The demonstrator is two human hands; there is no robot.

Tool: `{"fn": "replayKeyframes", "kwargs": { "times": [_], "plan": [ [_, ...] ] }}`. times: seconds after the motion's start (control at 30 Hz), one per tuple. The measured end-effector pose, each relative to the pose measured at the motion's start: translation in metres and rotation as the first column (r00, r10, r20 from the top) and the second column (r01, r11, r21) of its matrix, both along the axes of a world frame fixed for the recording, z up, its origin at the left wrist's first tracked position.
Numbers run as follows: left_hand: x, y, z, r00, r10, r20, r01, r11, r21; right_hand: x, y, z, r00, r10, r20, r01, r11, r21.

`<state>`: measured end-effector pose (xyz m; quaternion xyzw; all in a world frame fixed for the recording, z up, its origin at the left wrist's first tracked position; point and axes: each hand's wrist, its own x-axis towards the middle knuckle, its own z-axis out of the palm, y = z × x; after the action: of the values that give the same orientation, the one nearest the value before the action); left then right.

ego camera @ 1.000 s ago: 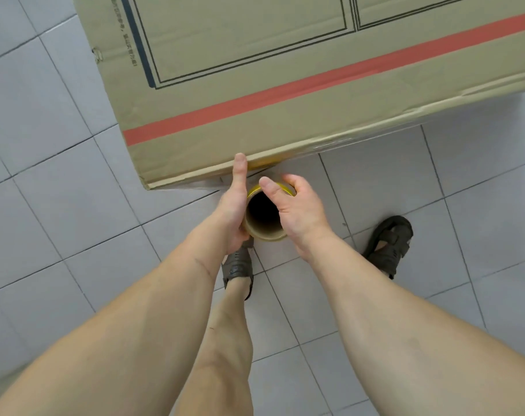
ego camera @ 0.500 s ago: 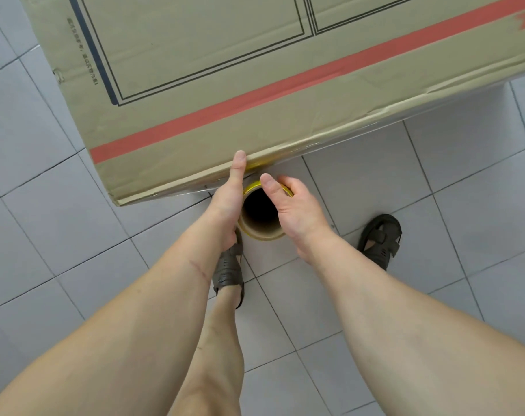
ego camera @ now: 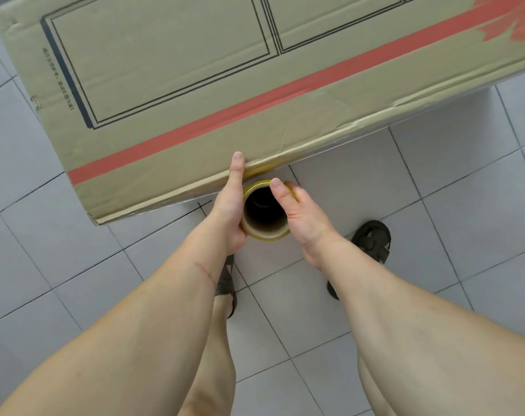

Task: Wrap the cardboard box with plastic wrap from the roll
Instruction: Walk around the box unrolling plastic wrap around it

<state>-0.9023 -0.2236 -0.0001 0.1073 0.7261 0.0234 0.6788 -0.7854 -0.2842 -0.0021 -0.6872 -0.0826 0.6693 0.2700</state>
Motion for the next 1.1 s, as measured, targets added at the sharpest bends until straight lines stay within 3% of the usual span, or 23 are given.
{"fn": "replayKeyframes", "kwargs": {
  "times": [0.17,0.23,0.37,0.47,0.6,0.77,0.87,0.97,1.1],
  "plan": [
    [0.018,-0.009,-0.001,0.984,0.052,0.170,-0.032,0.992,-0.121,0.019,-0.003,-0.004,0.999,0.002,0.049,-0.003,1.000,0.027],
    [0.029,-0.009,-0.002,0.989,0.043,0.139,-0.026,0.992,-0.123,0.031,-0.001,-0.004,0.996,0.016,0.086,-0.019,0.999,0.036],
    [0.047,-0.009,-0.008,0.999,0.036,-0.019,-0.036,0.999,0.022,0.050,0.006,-0.002,0.997,0.062,0.034,-0.063,0.998,0.010],
    [0.054,-0.009,-0.004,0.996,0.085,0.043,-0.084,0.996,-0.007,0.062,0.011,-0.002,0.997,0.071,-0.037,-0.072,0.997,-0.016],
    [0.071,-0.016,-0.005,0.988,0.120,0.099,-0.107,0.986,-0.128,0.072,0.008,-0.005,0.983,0.174,0.057,-0.175,0.985,0.002],
    [0.090,-0.014,-0.008,0.990,0.085,-0.108,-0.090,0.995,-0.037,0.095,0.004,-0.008,0.979,0.201,0.030,-0.202,0.979,0.010],
    [0.100,-0.009,0.000,0.997,0.070,-0.026,-0.071,0.996,-0.050,0.103,0.005,-0.006,0.988,0.140,-0.058,-0.141,0.990,-0.020],
    [0.107,-0.013,-0.002,0.994,0.071,0.080,-0.060,0.991,-0.122,0.113,0.001,-0.006,0.984,0.179,-0.020,-0.179,0.984,0.003],
    [0.115,-0.014,-0.012,0.997,0.070,-0.021,-0.071,0.994,-0.080,0.125,-0.001,-0.008,0.981,0.192,0.037,-0.192,0.981,-0.002]
  ]
}}
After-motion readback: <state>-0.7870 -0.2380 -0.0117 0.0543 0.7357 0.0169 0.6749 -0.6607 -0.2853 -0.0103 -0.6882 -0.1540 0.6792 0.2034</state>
